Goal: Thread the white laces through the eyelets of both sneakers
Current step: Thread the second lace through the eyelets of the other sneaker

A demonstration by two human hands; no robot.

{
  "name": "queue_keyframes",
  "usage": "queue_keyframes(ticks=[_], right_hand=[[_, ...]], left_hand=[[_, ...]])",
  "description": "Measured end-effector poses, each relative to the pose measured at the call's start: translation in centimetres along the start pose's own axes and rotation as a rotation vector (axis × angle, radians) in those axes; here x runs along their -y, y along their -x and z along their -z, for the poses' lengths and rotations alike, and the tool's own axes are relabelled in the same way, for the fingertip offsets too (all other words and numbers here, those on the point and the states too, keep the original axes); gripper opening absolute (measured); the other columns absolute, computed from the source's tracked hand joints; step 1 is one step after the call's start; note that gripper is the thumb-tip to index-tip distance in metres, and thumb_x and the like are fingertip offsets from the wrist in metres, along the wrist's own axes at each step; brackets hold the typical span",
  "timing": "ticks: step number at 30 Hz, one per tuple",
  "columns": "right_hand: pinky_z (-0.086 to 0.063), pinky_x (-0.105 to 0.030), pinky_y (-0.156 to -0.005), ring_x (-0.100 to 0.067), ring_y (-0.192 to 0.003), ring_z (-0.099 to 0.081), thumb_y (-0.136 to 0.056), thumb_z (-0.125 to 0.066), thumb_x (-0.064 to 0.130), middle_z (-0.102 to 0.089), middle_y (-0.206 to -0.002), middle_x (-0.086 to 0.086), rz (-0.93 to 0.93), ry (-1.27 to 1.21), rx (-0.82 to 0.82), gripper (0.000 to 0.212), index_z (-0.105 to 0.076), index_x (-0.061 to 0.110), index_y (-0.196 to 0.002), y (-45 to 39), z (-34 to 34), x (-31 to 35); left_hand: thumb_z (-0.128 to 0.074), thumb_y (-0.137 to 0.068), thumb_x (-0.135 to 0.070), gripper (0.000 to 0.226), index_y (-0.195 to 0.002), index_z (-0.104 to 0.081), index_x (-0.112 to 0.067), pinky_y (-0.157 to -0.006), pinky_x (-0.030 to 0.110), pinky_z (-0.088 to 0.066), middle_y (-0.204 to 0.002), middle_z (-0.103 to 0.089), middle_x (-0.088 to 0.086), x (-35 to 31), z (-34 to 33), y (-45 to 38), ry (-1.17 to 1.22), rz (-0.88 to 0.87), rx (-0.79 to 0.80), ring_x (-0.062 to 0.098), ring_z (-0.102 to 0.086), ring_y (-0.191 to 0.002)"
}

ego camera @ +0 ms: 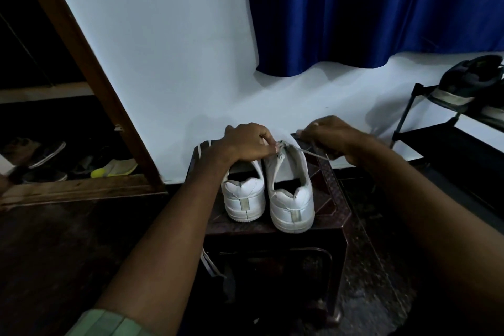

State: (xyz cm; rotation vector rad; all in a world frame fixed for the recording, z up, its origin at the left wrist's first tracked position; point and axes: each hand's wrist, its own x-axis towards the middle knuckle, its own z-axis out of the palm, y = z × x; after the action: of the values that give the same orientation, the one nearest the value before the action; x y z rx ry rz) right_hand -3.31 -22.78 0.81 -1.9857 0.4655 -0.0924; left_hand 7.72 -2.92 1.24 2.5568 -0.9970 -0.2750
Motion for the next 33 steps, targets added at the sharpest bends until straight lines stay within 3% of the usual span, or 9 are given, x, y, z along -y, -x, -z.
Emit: queue_keyframes(ticks=[3, 9, 14, 19, 23, 26, 29, 31, 33], right_hand=[[-0.027, -0.022, -0.048, -0.014, -0.047, -0.036, -0.093, -0.074, 0.031, -0.044, -0.06, -0.005, -0.053, 0.173, 0.121, 0.033, -0.068, 0.01, -0.068, 0.3, -0.3, 0.3], [-0.027, -0.022, -0.039, -0.01, -0.044, -0.027, -0.09, -0.066, 0.021, -0.04, -0.063, 0.0, -0.184, -0.382, 0.011, 0.034, -0.046, 0.02, -0.062, -0.8, -0.2, -0.3], [-0.035, -0.026, -0.056, -0.018, -0.056, -0.048, -0.088, -0.072, 0.026, -0.059, -0.073, -0.009, -0.154, -0.157, -0.105, 0.019, -0.064, 0.01, -0.08, -0.4, -0.8, -0.4], [-0.047, -0.031, -0.061, -0.022, -0.064, -0.06, -0.085, -0.078, 0.052, -0.072, -0.075, -0.009, -0.078, 0.057, 0.016, 0.051, -0.072, 0.002, -0.089, 0.3, -0.7, 0.6], [-0.059, -0.042, -0.072, -0.023, -0.08, -0.067, -0.079, -0.084, 0.03, -0.071, -0.096, -0.014, 0.024, 0.207, 0.007, 0.038, -0.065, 0.011, -0.107, 0.1, -1.2, 0.3], [-0.051, -0.042, -0.069, -0.023, -0.077, -0.062, -0.081, -0.077, 0.018, -0.071, -0.1, -0.012, 0.073, 0.142, 0.04, 0.041, -0.061, 0.021, -0.118, 0.0, -0.9, -0.1], [-0.048, -0.036, -0.069, -0.02, -0.077, -0.059, -0.087, -0.067, -0.003, -0.067, -0.098, -0.015, 0.129, 0.113, 0.093, 0.037, -0.066, 0.018, -0.118, -0.1, -1.0, -0.1], [-0.049, -0.028, -0.068, -0.017, -0.079, -0.06, -0.087, -0.065, -0.009, -0.067, -0.102, -0.018, 0.167, 0.065, 0.099, 0.037, -0.068, 0.013, -0.117, 0.1, -1.5, 0.0], [-0.05, -0.024, -0.068, -0.016, -0.081, -0.061, -0.087, -0.066, -0.007, -0.069, -0.103, -0.017, 0.211, -0.028, 0.093, 0.032, -0.071, 0.008, -0.115, 0.6, -1.9, 0.6]], left_hand=[[-0.071, -0.09, -0.054, 0.025, -0.102, -0.076, -0.031, -0.103, 0.038, -0.029, -0.083, -0.066, -0.015, 0.2, -0.1, -0.1, -0.066, -0.024, -0.037, 0.012, -0.063, -0.098], [-0.075, -0.089, -0.045, 0.024, -0.081, -0.081, -0.024, -0.092, 0.035, -0.041, -0.053, -0.059, -0.021, 0.6, 0.2, -0.1, -0.027, -0.076, -0.048, 0.002, -0.053, -0.063], [-0.07, -0.093, -0.04, 0.029, -0.071, -0.078, -0.023, -0.073, 0.028, -0.05, -0.058, -0.07, -0.007, 0.3, 0.5, 0.1, 0.111, -0.102, -0.061, 0.005, -0.064, -0.058], [-0.062, -0.1, -0.032, 0.04, -0.077, -0.071, -0.001, -0.052, 0.015, -0.037, -0.053, -0.065, -0.005, -0.9, 0.8, 0.5, 0.322, -0.099, -0.124, 0.001, -0.058, -0.047], [-0.06, -0.103, -0.035, 0.038, -0.076, -0.07, -0.009, -0.055, 0.017, -0.042, -0.044, -0.047, -0.011, -1.8, 1.2, 0.7, 0.487, -0.128, -0.174, 0.005, -0.046, -0.041], [-0.058, -0.104, -0.034, 0.031, -0.083, -0.075, -0.02, -0.055, 0.025, -0.048, -0.051, -0.045, -0.014, -2.0, 1.3, 0.5, 0.561, -0.182, -0.178, 0.003, -0.044, -0.05], [-0.058, -0.103, -0.031, 0.027, -0.089, -0.079, -0.023, -0.052, 0.02, -0.044, -0.06, -0.052, -0.004, -2.4, 1.1, 0.8, 0.506, -0.228, -0.157, 0.012, -0.048, -0.06], [-0.058, -0.104, -0.027, 0.026, -0.092, -0.08, -0.017, -0.051, 0.011, -0.036, -0.052, -0.051, -0.015, -2.5, 0.9, 0.8, 0.465, -0.223, -0.157, 0.002, -0.045, -0.051], [-0.06, -0.103, -0.026, 0.025, -0.092, -0.08, -0.015, -0.055, 0.015, -0.035, -0.046, -0.051, -0.019, -2.5, 0.8, 0.7, 0.406, -0.204, -0.2, -0.001, -0.045, -0.044]])
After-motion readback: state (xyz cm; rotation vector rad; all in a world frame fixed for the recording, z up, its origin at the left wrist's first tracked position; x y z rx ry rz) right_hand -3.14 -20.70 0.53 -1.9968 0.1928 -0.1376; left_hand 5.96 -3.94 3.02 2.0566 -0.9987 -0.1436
